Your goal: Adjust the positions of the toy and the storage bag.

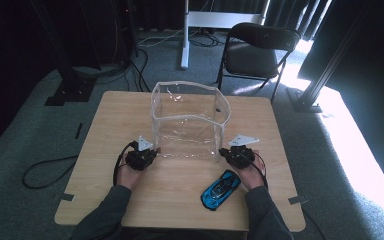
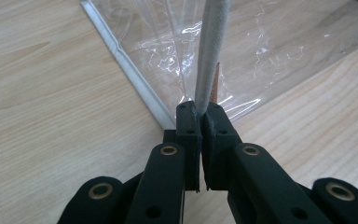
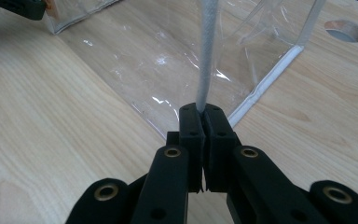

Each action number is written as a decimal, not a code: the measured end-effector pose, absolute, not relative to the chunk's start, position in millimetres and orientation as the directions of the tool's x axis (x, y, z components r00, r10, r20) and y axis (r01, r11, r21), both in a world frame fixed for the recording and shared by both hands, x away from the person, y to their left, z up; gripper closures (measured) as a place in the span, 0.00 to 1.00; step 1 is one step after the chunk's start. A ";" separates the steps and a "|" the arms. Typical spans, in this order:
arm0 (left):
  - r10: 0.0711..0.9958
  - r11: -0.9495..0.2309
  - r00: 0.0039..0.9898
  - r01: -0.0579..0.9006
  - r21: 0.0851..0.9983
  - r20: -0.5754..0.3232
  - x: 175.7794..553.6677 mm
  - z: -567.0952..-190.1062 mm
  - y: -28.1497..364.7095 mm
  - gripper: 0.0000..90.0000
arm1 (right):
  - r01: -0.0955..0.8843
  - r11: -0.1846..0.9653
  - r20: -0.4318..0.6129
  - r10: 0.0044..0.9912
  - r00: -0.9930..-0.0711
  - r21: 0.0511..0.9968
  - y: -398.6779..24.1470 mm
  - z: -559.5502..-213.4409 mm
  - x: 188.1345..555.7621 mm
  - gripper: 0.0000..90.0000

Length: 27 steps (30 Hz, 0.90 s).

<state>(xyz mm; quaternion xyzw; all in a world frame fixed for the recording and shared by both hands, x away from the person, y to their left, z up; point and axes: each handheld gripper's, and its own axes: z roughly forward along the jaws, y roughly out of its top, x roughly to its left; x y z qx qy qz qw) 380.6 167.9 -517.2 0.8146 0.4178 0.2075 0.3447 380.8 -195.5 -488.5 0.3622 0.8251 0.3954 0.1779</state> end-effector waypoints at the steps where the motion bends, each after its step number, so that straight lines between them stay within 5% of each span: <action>1: 0.824 -0.414 0.565 0.536 0.736 0.051 379.2 -517.3 167.5 0.97 | 0.455 0.425 -0.008 0.738 -0.675 0.782 -195.9 -488.7 379.4 0.98; 16: 0.815 -0.433 0.576 0.530 0.729 0.065 367.8 -516.6 166.7 0.96 | 0.443 0.420 -0.005 0.730 -0.683 0.792 -199.2 -490.6 366.8 0.98; 19: 0.820 -0.414 0.570 0.529 0.741 0.051 366.4 -515.5 167.7 0.90 | 0.444 0.421 -0.003 0.729 -0.684 0.791 -199.5 -490.4 367.4 0.97; 23: 0.838 -0.383 0.544 0.529 0.757 0.044 358.5 -511.2 170.1 0.69 | 0.456 0.412 -0.002 0.744 -0.669 0.789 -200.1 -491.7 366.5 0.69; 27: 0.846 -0.365 0.532 0.533 0.763 0.033 346.9 -510.2 171.7 0.61 | 0.460 0.416 -0.014 0.754 -0.657 0.784 -203.8 -494.4 360.0 0.59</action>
